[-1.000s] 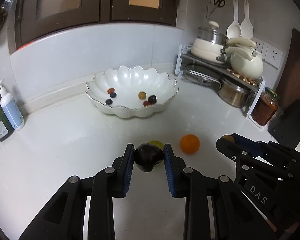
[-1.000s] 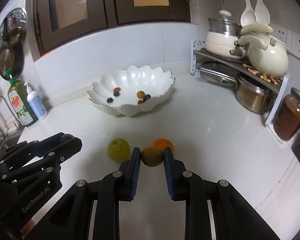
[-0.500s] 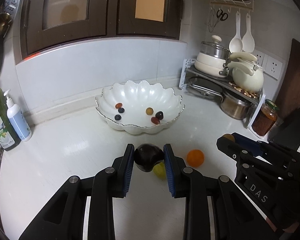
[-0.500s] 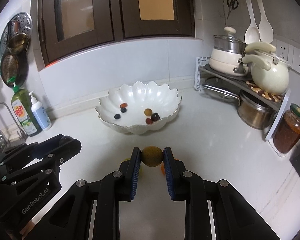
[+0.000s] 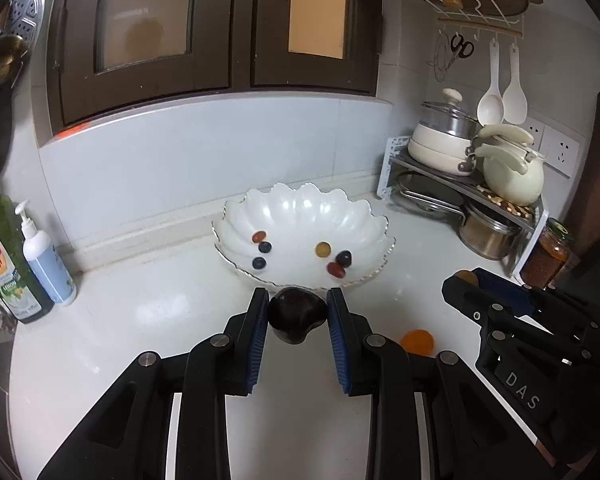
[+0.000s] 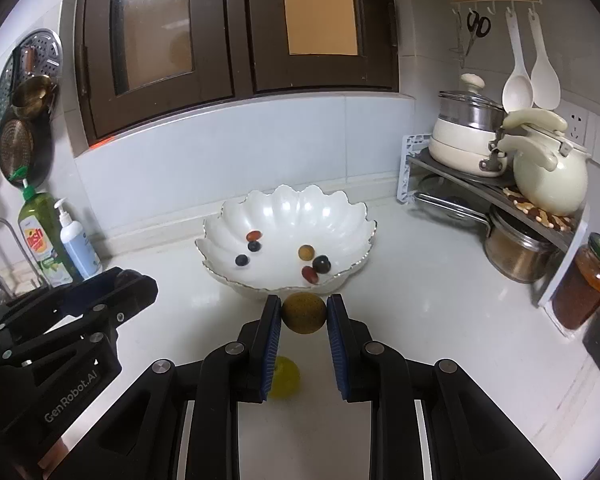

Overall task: Organize fruits
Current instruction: 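Carry the dark plum and yellow-brown fruit in both tools over the white bowl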

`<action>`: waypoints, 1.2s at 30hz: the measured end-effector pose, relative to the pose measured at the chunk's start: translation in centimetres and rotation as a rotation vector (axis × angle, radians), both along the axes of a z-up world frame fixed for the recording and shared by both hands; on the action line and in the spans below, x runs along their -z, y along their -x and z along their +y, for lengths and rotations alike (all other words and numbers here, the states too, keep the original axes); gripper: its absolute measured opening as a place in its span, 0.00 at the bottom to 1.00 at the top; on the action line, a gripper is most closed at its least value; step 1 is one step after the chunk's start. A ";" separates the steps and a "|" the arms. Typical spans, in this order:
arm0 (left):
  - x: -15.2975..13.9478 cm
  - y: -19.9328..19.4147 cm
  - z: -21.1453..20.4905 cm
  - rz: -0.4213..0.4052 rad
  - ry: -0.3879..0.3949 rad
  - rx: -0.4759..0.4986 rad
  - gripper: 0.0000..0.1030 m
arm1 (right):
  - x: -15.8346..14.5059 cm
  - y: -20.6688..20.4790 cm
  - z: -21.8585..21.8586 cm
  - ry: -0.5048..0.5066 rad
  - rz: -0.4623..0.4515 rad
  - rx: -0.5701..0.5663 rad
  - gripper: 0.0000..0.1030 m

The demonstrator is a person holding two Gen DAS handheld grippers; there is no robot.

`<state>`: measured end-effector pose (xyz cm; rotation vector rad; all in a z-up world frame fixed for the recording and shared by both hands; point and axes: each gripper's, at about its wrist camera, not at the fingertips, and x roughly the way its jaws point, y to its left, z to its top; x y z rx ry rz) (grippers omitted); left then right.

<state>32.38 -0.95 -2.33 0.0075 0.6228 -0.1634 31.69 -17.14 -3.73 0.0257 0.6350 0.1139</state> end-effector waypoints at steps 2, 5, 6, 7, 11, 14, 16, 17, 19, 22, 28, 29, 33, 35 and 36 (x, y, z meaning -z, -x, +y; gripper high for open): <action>-0.2 -0.4 0.3 -0.003 -0.002 0.000 0.29 | -0.1 -0.4 0.2 -0.001 0.000 0.000 0.24; -0.5 -1.1 0.6 -0.008 -0.001 0.002 0.29 | -0.2 -1.1 0.6 -0.003 -0.001 0.001 0.24; -0.6 -1.3 0.8 -0.011 0.001 0.002 0.29 | -0.4 -1.3 0.7 -0.001 -0.005 0.002 0.24; -0.7 -1.6 0.9 -0.013 0.000 0.001 0.29 | -0.5 -1.5 0.8 0.001 -0.009 0.003 0.24; -1.3 -2.7 1.2 -0.020 -0.002 0.003 0.29 | -1.1 -2.3 1.3 0.009 -0.025 0.009 0.24; -1.9 -3.4 1.3 -0.027 -0.004 0.008 0.29 | -1.7 -3.0 1.5 0.016 -0.040 0.016 0.24; -2.3 -4.0 1.5 -0.029 -0.003 0.012 0.29 | -2.2 -3.5 1.6 0.021 -0.050 0.022 0.24; -2.4 -4.3 1.5 -0.029 -0.002 0.015 0.29 | -2.4 -3.8 1.7 0.025 -0.053 0.023 0.24; -2.8 -5.0 1.3 -0.029 -0.005 0.020 0.29 | -2.8 -4.4 1.8 0.030 -0.059 0.026 0.24; -3.1 -5.7 1.2 -0.028 -0.006 0.027 0.29 | -3.1 -5.2 1.8 0.038 -0.065 0.032 0.24; -3.4 -8.0 0.4 0.004 0.003 0.043 0.29 | -3.6 -7.2 1.5 0.054 -0.064 0.040 0.24; -3.4 -8.3 0.4 0.006 0.003 0.041 0.29 | -3.6 -7.7 1.4 0.055 -0.060 0.039 0.24; -3.1 -10.0 0.3 0.020 -0.004 0.035 0.29 | -3.4 -9.5 1.1 0.056 -0.042 0.040 0.24; -3.0 -10.8 0.3 0.034 -0.004 0.037 0.29 | -3.2 -10.5 0.9 0.046 -0.026 0.038 0.24; -2.9 -11.2 0.2 0.038 -0.004 0.039 0.29 | -3.1 -10.8 0.8 0.047 -0.021 0.040 0.24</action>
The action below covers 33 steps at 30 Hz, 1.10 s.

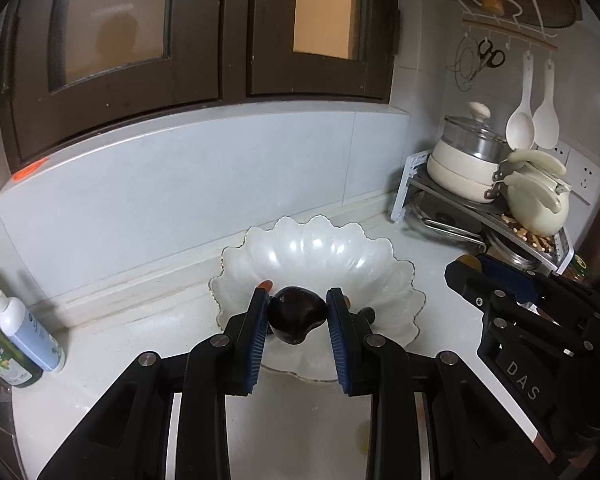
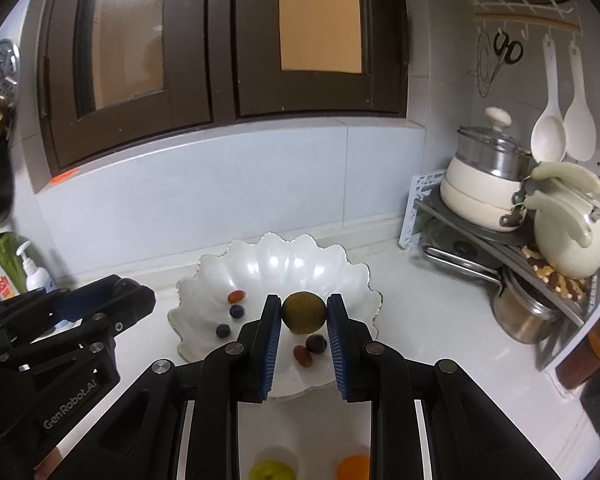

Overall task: Organize fruits
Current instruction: 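Carry the dark plum and yellow-brown fruit in both tools over the white bowl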

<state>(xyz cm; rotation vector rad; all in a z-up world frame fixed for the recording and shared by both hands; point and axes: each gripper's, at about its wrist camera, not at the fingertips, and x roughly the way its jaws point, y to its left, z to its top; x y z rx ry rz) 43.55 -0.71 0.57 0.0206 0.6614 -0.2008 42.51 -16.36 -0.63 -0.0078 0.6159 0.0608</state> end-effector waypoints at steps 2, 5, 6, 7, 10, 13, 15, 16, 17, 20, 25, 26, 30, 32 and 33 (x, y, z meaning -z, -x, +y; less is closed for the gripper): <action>0.1 -0.6 -0.1 0.004 -0.005 0.002 0.29 | 0.2 -1.0 -0.3 -0.006 0.014 0.002 0.24; 0.4 -1.7 -0.2 0.015 -0.011 0.005 0.29 | 0.6 -2.3 -0.6 -0.015 0.033 0.005 0.24; 0.5 -2.1 -0.2 0.021 -0.012 0.005 0.29 | 0.7 -2.7 -0.6 -0.014 0.041 0.008 0.24; 0.7 -2.5 -0.2 0.026 -0.013 0.006 0.29 | 0.9 -3.2 -0.7 -0.013 0.048 0.010 0.24; 1.1 -3.9 -0.4 0.045 -0.015 0.012 0.29 | 1.3 -4.3 -0.9 -0.006 0.062 0.014 0.24; 1.7 -5.2 -0.6 0.071 -0.015 0.016 0.29 | 1.7 -5.6 -1.0 0.009 0.076 0.020 0.24; 2.1 -6.1 -0.7 0.088 -0.015 0.017 0.29 | 2.0 -6.4 -1.1 0.012 0.087 0.022 0.24; 2.3 -6.5 -0.7 0.096 -0.016 0.016 0.29 | 2.1 -6.8 -1.2 0.011 0.093 0.023 0.24; 2.5 -6.8 -0.7 0.101 -0.017 0.016 0.29 | 2.3 -7.1 -1.3 0.011 0.100 0.024 0.24; 3.1 -8.1 -1.0 0.122 -0.028 0.015 0.29 | 3.0 -8.6 -1.4 0.020 0.123 0.025 0.24; 4.2 -9.7 -1.2 0.164 -0.029 0.024 0.29 | 3.9 -10.7 -1.7 0.027 0.165 0.031 0.24; 4.4 -10.0 -1.2 0.170 -0.031 0.025 0.29 | 4.2 -11.1 -1.7 0.027 0.174 0.032 0.24; 5.2 -11.2 -1.4 0.210 -0.037 0.029 0.29 | 5.1 -12.4 -1.9 0.031 0.208 0.038 0.24; 5.7 -11.8 -1.7 0.236 -0.036 0.033 0.29 | 5.4 -13.0 -1.9 0.032 0.221 0.038 0.24; 6.0 -12.1 -1.7 0.247 -0.040 0.036 0.29 | 5.6 -13.2 -1.9 0.033 0.228 0.038 0.24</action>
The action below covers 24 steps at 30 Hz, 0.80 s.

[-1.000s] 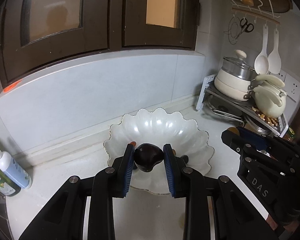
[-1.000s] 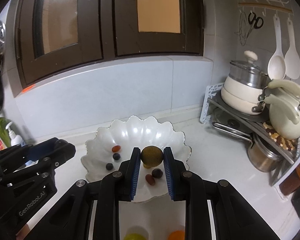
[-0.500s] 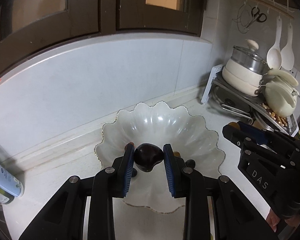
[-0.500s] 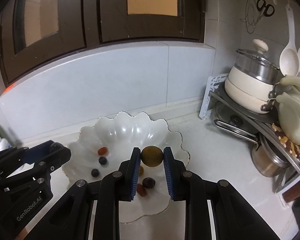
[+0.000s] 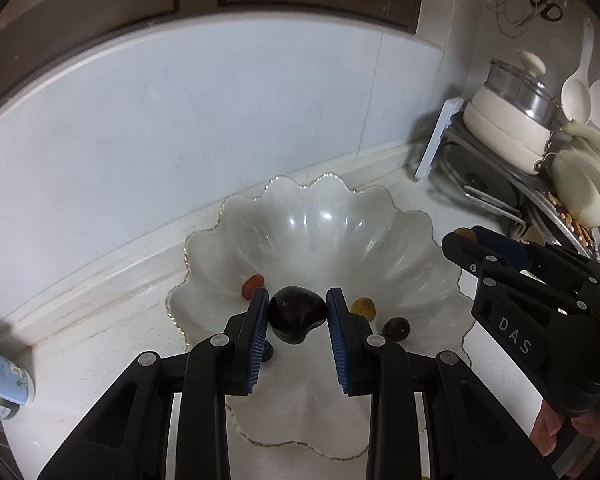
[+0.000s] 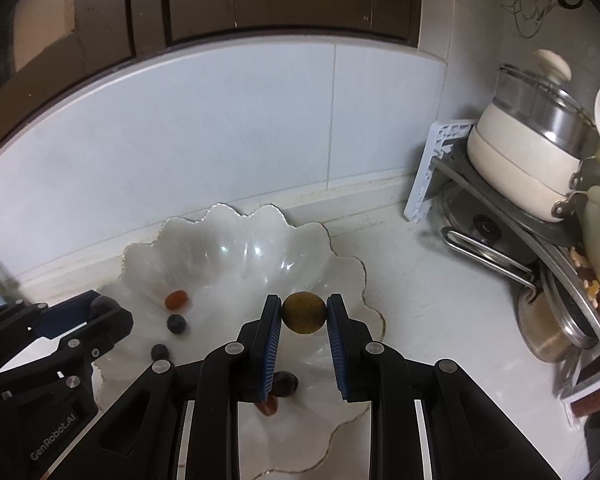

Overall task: Organize fruits
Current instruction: 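Carry the dark plum and yellow-brown fruit in both tools over the white bowl, then open the left tool dropping the plum while the right tool releases its fruit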

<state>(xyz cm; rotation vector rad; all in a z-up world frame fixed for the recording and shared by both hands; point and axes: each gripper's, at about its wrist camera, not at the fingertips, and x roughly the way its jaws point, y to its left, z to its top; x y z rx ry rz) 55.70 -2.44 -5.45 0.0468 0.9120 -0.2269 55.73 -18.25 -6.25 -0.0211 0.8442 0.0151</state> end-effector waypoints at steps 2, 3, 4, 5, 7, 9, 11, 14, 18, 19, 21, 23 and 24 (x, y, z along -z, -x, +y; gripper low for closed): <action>0.5 -0.5 -0.1 0.016 -0.008 0.006 0.29 | 0.5 -0.6 0.0 -0.001 0.021 0.001 0.24; 0.7 -0.8 -0.3 0.025 -0.012 0.007 0.29 | 0.7 -0.9 0.0 -0.003 0.027 0.001 0.24; 0.9 -1.0 -0.3 0.035 -0.014 0.009 0.29 | 0.9 -1.2 0.0 -0.003 0.037 0.002 0.24; 1.3 -1.4 -0.4 0.050 -0.016 0.012 0.29 | 1.2 -1.5 0.0 -0.002 0.049 0.003 0.24; 1.9 -1.9 -0.5 0.073 -0.019 0.018 0.29 | 1.5 -2.0 -0.1 0.001 0.066 0.004 0.24; 2.5 -2.5 -0.6 0.096 -0.026 0.019 0.29 | 2.1 -2.5 -0.1 -0.001 0.090 0.005 0.24; 3.1 -2.8 -0.8 0.118 -0.030 0.020 0.29 | 2.6 -3.0 -0.2 -0.005 0.109 0.001 0.24; 3.9 -3.4 -1.1 0.142 -0.041 0.017 0.29 | 3.3 -3.6 -0.2 0.000 0.136 0.002 0.24; 4.9 -3.9 -1.3 0.176 -0.045 0.014 0.29 | 4.3 -3.9 -0.4 -0.009 0.175 0.001 0.24; 5.1 -3.9 -1.4 0.181 -0.048 0.014 0.29 | 4.5 -4.0 -0.4 -0.009 0.182 -0.002 0.24; 5.4 -4.0 -1.6 0.187 -0.058 0.011 0.29 | 4.9 -4.1 -0.4 -0.010 0.196 -0.003 0.24; 5.6 -3.9 -1.9 0.188 -0.066 0.014 0.29 | 5.2 -4.1 -0.4 -0.011 0.205 -0.006 0.24; 5.6 -3.9 -1.9 0.190 -0.071 0.015 0.29 | 5.3 -4.1 -0.4 -0.012 0.209 -0.007 0.24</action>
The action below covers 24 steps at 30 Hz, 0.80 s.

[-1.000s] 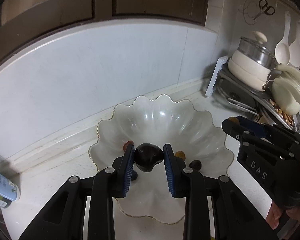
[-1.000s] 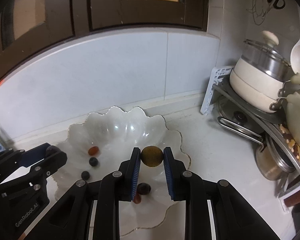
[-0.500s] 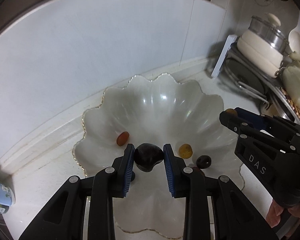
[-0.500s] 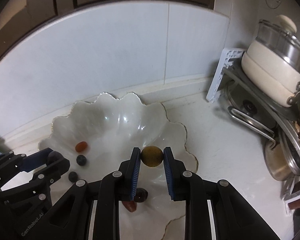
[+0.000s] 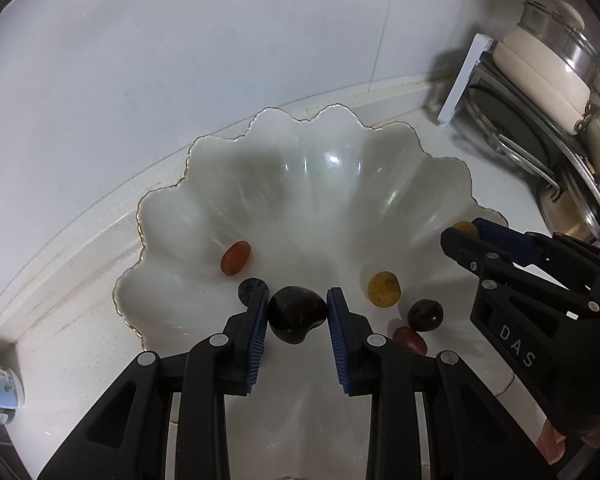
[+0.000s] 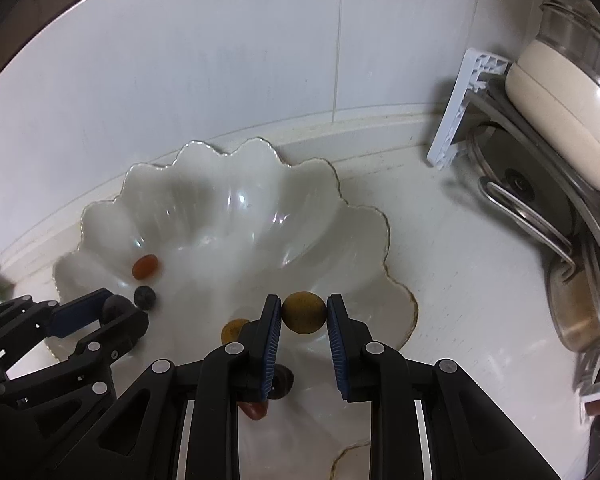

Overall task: Organize fruits
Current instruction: 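Open the left tool dropping the plum while the right tool releases its fruit, then move both open tools back from the bowl toward the apple and orange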

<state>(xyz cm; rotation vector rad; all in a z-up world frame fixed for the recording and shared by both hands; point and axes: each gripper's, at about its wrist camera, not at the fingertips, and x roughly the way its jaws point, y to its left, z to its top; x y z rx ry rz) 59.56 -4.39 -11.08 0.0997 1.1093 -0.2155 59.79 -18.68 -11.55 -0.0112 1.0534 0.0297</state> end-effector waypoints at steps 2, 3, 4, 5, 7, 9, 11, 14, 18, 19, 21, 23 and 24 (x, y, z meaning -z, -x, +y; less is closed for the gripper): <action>0.0 0.0 -0.1 0.001 -0.006 0.002 0.30 | 0.1 0.1 -0.1 -0.003 0.004 0.003 0.25; 0.0 0.1 -0.1 0.001 -0.009 -0.001 0.34 | 0.1 0.0 -0.2 -0.005 0.005 0.003 0.25; -0.1 0.0 -0.1 -0.003 -0.010 -0.004 0.36 | 0.1 0.1 -0.3 -0.007 0.006 0.006 0.26; -0.2 0.1 0.0 -0.010 -0.014 -0.009 0.37 | 0.0 0.2 -0.3 -0.008 0.006 0.007 0.30; -0.6 0.3 0.1 -0.030 -0.028 -0.016 0.38 | -0.1 0.3 -0.4 -0.003 0.003 0.013 0.36; -1.1 0.6 0.3 -0.045 -0.037 -0.024 0.38 | -0.4 0.6 -0.5 -0.002 -0.001 0.015 0.36; -1.7 1.1 0.5 -0.064 -0.049 -0.032 0.38 | -0.8 1.2 -0.6 -0.002 -0.013 0.017 0.36; -2.5 1.8 0.7 -0.089 -0.060 -0.036 0.38 | -1.6 2.0 -0.8 0.001 -0.035 0.017 0.36; -3.8 3.1 0.8 -0.131 -0.062 -0.042 0.38 | -2.9 3.3 -0.8 -0.003 -0.070 0.012 0.36; -4.2 3.5 0.8 -0.143 -0.058 -0.044 0.38 | -3.3 3.8 -0.8 -0.001 -0.083 0.011 0.36; -4.9 4.1 1.0 -0.166 -0.054 -0.052 0.38 | -4.0 4.4 -0.8 0.004 -0.104 0.010 0.36; -5.5 4.7 1.1 -0.177 -0.041 -0.051 0.38 | -4.6 5.2 -0.8 0.001 -0.122 0.006 0.36; -5.9 5.2 1.1 -0.185 -0.037 -0.054 0.38 | -4.9 5.5 -0.7 -0.001 -0.127 0.005 0.36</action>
